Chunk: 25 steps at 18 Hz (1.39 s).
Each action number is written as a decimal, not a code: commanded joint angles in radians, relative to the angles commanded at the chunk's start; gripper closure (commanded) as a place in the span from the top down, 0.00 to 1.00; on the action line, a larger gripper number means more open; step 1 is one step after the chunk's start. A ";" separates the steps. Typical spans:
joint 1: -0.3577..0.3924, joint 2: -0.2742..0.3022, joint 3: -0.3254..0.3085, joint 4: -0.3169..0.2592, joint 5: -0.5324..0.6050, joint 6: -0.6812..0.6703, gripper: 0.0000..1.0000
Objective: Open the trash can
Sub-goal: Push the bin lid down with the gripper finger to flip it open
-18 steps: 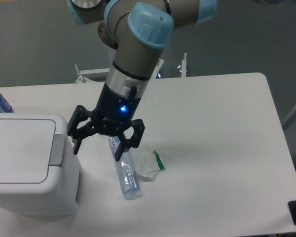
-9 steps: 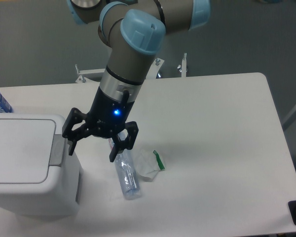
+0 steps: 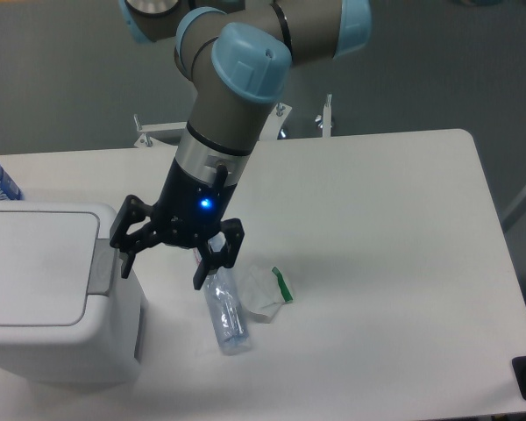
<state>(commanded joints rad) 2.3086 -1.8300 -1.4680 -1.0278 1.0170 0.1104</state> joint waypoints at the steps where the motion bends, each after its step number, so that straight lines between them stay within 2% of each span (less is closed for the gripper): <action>1: 0.000 -0.002 0.000 0.000 0.002 0.000 1.00; 14: -0.040 0.002 -0.031 -0.003 0.023 -0.003 1.00; 25: -0.043 0.006 -0.017 -0.006 0.029 -0.005 1.00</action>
<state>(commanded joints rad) 2.2657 -1.8239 -1.4849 -1.0339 1.0462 0.1058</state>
